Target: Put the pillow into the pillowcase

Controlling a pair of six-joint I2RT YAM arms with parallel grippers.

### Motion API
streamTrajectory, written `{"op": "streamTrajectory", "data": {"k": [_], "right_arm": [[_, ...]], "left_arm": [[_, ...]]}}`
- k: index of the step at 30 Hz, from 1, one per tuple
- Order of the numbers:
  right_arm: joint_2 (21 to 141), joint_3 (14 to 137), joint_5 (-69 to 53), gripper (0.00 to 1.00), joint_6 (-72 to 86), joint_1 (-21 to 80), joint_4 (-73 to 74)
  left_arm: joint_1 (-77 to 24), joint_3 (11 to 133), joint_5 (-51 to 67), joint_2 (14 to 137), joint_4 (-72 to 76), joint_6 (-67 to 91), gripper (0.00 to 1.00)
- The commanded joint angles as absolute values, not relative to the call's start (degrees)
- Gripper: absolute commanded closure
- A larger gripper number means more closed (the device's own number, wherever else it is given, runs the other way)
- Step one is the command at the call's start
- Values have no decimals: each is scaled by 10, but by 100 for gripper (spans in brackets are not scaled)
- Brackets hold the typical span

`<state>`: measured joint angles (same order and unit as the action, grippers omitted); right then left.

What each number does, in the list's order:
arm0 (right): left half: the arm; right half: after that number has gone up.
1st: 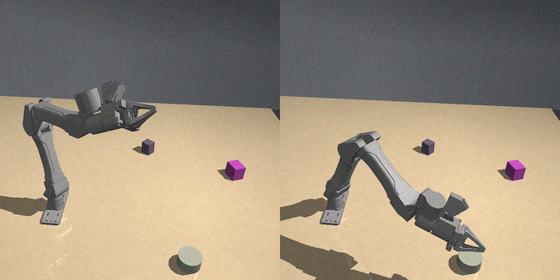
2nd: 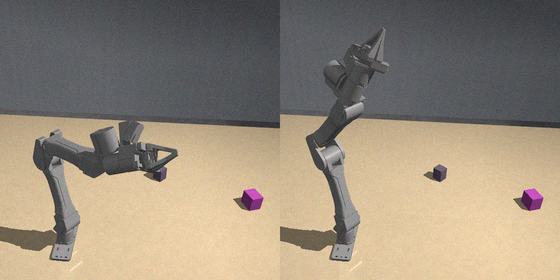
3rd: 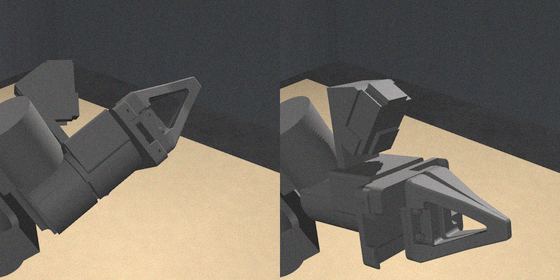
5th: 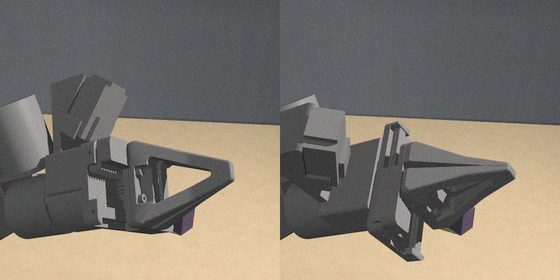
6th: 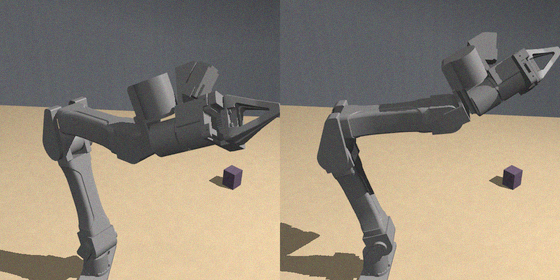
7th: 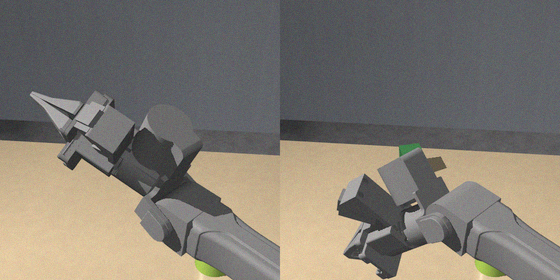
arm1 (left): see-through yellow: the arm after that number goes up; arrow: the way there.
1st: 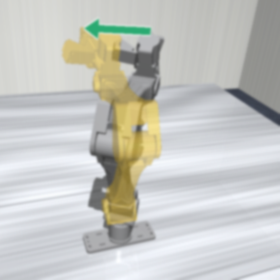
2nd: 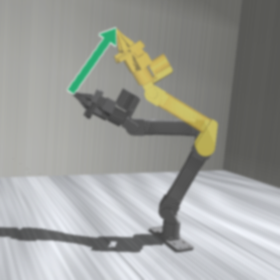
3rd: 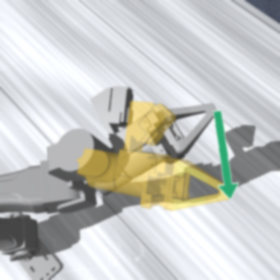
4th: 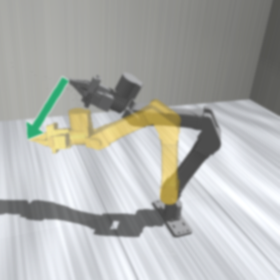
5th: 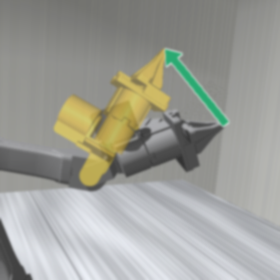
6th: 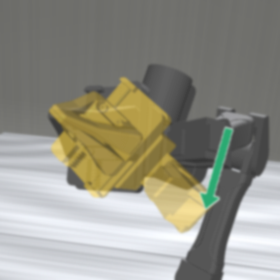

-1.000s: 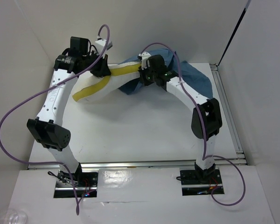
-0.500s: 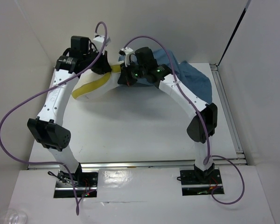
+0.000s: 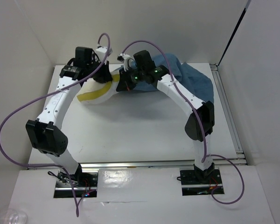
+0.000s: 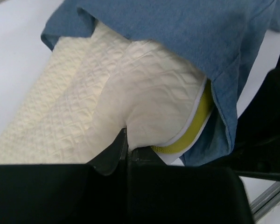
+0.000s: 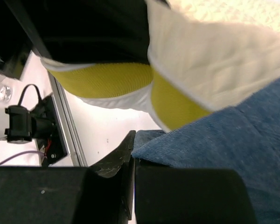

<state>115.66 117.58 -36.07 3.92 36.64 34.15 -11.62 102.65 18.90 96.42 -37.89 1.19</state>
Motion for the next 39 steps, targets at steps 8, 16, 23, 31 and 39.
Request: {"op": "streamTrajectory", "data": {"k": [8, 16, 23, 31, 39], "right_arm": [[1085, 1162, -461, 98, 57, 378, 288], [1078, 1216, -397, 61, 41, 349, 346], [1063, 1171, -152, 61, 4, 340, 336], [1166, 1224, -131, 60, -18, 340, 352], [1274, 1277, -171, 58, 11, 334, 374]], "left_arm": [[-157, 759, 205, 932, -264, -42, 100], [-163, 703, 225, 946, -218, -32, 100], [-163, 665, 250, 938, -207, -25, 100], [-177, 606, 232, 863, -233, -72, 100], [-195, 561, 137, 725, -265, -98, 7]]}}
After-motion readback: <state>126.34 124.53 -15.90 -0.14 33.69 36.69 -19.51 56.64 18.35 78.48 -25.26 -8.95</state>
